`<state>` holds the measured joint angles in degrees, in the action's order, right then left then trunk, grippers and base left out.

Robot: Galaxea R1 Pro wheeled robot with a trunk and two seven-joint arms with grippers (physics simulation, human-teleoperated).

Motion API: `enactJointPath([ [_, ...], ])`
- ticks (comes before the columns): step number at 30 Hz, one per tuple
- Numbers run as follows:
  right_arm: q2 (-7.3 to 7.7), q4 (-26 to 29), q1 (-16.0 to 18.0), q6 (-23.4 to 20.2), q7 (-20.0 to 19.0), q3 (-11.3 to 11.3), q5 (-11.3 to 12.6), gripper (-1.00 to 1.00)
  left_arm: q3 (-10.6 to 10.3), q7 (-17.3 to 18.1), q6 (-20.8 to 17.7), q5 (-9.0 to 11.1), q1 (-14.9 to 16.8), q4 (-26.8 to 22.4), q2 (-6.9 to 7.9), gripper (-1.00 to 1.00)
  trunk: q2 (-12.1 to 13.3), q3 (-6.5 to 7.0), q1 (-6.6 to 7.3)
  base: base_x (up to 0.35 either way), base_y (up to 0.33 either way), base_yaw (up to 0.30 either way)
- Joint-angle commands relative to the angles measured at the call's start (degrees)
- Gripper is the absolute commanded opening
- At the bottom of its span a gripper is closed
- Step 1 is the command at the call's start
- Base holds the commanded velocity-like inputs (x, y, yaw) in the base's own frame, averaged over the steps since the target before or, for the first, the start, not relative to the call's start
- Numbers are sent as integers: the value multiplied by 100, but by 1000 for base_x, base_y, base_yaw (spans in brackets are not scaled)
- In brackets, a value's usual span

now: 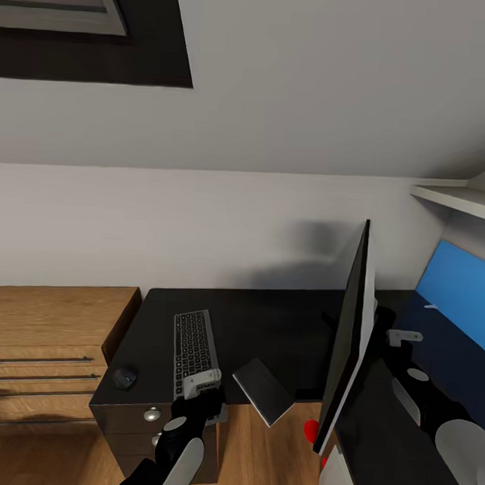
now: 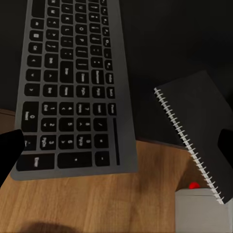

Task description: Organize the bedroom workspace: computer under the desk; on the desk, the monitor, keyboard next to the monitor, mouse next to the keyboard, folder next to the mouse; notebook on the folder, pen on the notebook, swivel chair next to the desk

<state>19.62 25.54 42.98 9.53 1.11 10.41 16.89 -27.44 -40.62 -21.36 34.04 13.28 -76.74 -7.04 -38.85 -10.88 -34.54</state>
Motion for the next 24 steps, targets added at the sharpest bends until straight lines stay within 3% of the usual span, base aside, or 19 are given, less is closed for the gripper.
enactJointPath([
  [1, 7, -7, 6, 26, 12, 47, 60, 100, -7, -42, -18, 33, 7, -6, 1, 100, -50, -28, -24, 0, 0, 0],
  [7, 7, -12, 8, 24, 12, 57, 56, 100, 1, -42, -19, 33, 4, 1, 1, 100, -291, -136, -156, 0, 0, 0],
  [24, 7, -25, 7, 5, 17, 52, 51, 100, 2, -42, -5, -12, 3, 204, 5, 100, -291, -136, -156, 0, 0, 0],
])
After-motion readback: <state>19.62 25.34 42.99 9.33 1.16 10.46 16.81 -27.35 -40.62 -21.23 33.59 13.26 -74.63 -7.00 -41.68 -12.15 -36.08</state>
